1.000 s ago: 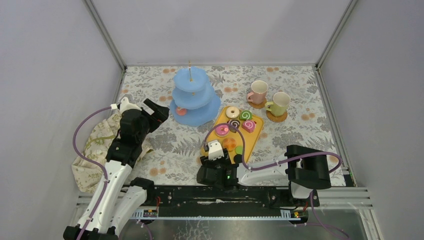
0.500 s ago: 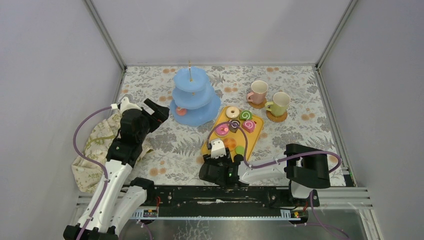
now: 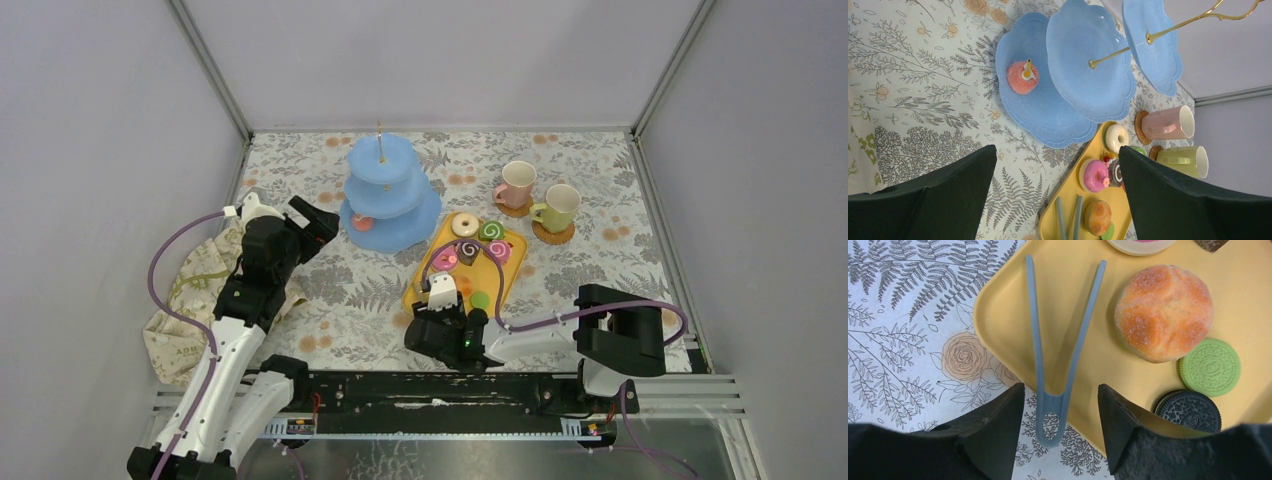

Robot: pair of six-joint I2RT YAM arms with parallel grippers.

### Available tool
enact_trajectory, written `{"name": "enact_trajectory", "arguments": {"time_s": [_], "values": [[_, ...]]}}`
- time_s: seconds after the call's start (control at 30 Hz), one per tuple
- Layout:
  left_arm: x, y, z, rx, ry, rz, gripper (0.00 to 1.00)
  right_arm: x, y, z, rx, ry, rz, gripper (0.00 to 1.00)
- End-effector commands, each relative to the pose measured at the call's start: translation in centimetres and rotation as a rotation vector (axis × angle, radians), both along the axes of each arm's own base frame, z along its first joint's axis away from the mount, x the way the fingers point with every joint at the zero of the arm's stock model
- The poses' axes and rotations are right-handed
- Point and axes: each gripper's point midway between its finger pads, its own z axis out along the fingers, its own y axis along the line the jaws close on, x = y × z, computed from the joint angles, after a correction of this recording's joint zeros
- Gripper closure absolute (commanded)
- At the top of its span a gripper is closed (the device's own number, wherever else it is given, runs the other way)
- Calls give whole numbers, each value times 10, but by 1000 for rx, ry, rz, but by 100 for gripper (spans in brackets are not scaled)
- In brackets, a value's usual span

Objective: Serve the afternoon tea
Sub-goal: Adjust the clamp on the tray.

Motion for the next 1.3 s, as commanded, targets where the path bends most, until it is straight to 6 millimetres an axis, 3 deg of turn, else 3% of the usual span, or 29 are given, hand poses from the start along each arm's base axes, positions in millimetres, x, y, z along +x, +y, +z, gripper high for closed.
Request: {"name": "enact_trajectory", "arguments": {"time_s": [0.0, 0.9, 0.93, 1.27], "values": [[7, -1, 12, -10, -59, 3, 0, 7, 10, 13, 76, -8, -6, 38], [10, -1, 8, -8, -55, 8, 0, 22, 16, 6, 119, 28, -18, 42], [10, -1, 8, -6, -55, 8, 0, 22, 15, -1, 98, 34, -19, 42], [9, 0, 6, -6, -54, 12, 0, 22, 15, -12, 64, 48, -18, 42]]}}
